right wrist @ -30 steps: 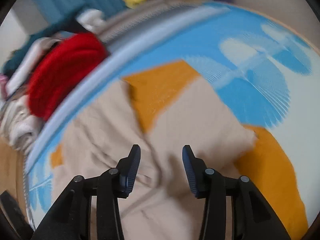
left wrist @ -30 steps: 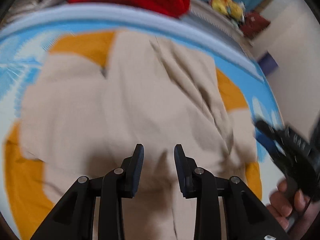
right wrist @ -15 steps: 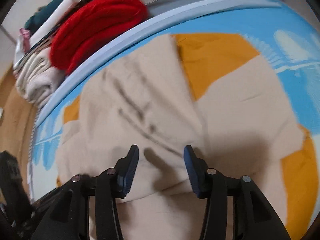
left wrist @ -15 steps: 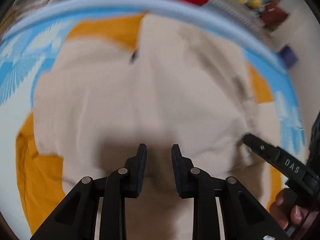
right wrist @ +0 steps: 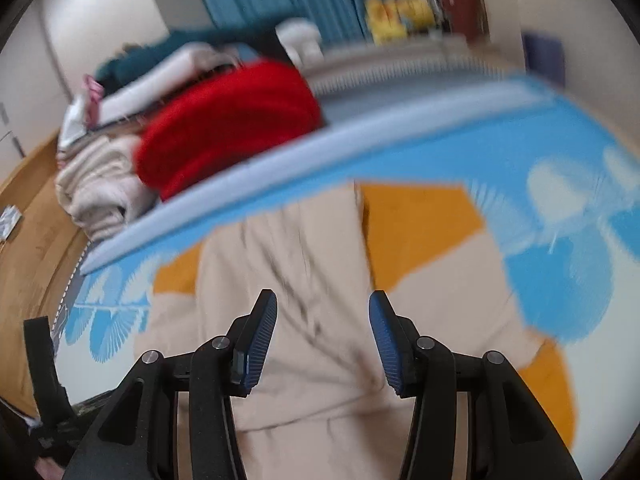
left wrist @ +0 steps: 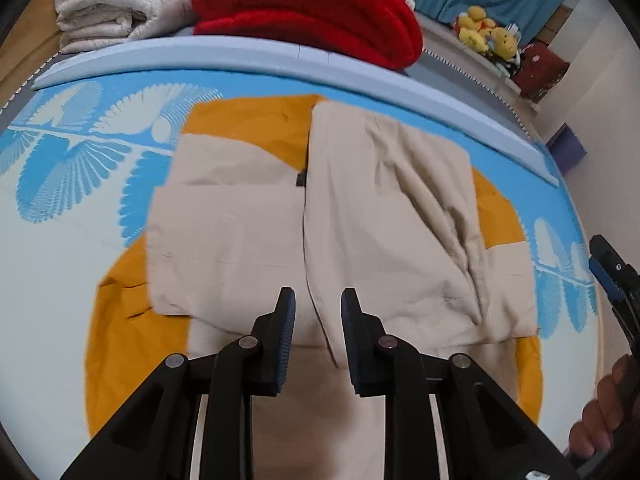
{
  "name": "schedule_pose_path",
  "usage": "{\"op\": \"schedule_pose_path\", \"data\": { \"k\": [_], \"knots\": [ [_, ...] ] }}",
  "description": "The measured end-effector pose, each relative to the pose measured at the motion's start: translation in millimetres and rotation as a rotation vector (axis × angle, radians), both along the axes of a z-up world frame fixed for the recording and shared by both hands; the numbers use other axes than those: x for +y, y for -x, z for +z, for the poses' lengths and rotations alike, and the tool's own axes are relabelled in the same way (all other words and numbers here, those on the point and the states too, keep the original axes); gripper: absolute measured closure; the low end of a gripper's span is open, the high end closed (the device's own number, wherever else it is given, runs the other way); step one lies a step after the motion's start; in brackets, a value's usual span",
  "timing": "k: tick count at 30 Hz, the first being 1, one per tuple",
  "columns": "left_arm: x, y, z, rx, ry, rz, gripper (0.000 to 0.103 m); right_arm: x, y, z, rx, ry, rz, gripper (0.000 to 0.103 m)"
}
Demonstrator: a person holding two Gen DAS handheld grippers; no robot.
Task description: Fold large clothes
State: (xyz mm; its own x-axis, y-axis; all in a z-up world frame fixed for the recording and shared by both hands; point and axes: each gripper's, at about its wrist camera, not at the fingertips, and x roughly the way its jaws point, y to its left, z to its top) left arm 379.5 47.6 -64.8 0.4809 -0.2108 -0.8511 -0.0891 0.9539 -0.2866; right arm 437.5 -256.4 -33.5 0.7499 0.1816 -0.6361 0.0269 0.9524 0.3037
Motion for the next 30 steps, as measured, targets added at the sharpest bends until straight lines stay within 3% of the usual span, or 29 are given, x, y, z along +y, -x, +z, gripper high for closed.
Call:
{"op": "schedule_pose_path", "data": {
  "k": [3, 7, 8, 11, 15, 19, 22, 24, 26, 27, 29, 30],
  "knots": [
    [8, 7, 22, -0.032, 0.018, -0.007, 0.082, -8, 11, 24, -0.047, 0.054, -0.007, 0.054],
    [10, 21, 47, -0.101, -0.033, -0.028, 0.082, -37, 35, 46, -0.065, 0.044, -0.044, 0.055],
    [14, 27, 51, -0.114, -0.034, -0.032, 0.082, -47, 43, 49, -0.077, 0.036, -0.047, 0.058],
    [31, 47, 62, -0.138, -0.029, -0.041, 0.084, -70, 66, 59, -0.106, 0.033, -0.051, 0.084],
    [63, 80, 63, -0.133, 0.002, -0.043, 0.09, -94, 99, 70, -0.142, 0.036, -0.043, 0.087],
    [97, 113, 51, -0.021, -0.02, -0.021, 0.09, -115, 139, 75, -0.144, 0.061, -0.038, 0.086],
    [119, 147, 41, 0.026, -0.033, -0.042, 0.09, -138, 170, 61, -0.041, 0.027, 0.004, 0.078],
    [134, 172, 25, 0.07, -0.043, -0.053, 0.09, -150, 195, 44, 0.038, 0.068, 0.058, 0.062],
    [151, 191, 2, 0.124, -0.025, -0.015, 0.09, -163, 223, 22, 0.106, 0.128, 0.074, 0.054],
    [157, 198, -11, 0.15, -0.019, 0.0, 0.09, -168, 232, 12, 0.129, 0.136, 0.076, 0.053],
    [168, 201, -38, 0.293, -0.023, 0.052, 0.091, -186, 251, -13, 0.19, 0.12, 0.041, 0.053],
    [172, 201, -43, 0.297, 0.006, 0.07, 0.091, -199, 262, -30, 0.231, 0.088, 0.003, 0.053]
  ]
}}
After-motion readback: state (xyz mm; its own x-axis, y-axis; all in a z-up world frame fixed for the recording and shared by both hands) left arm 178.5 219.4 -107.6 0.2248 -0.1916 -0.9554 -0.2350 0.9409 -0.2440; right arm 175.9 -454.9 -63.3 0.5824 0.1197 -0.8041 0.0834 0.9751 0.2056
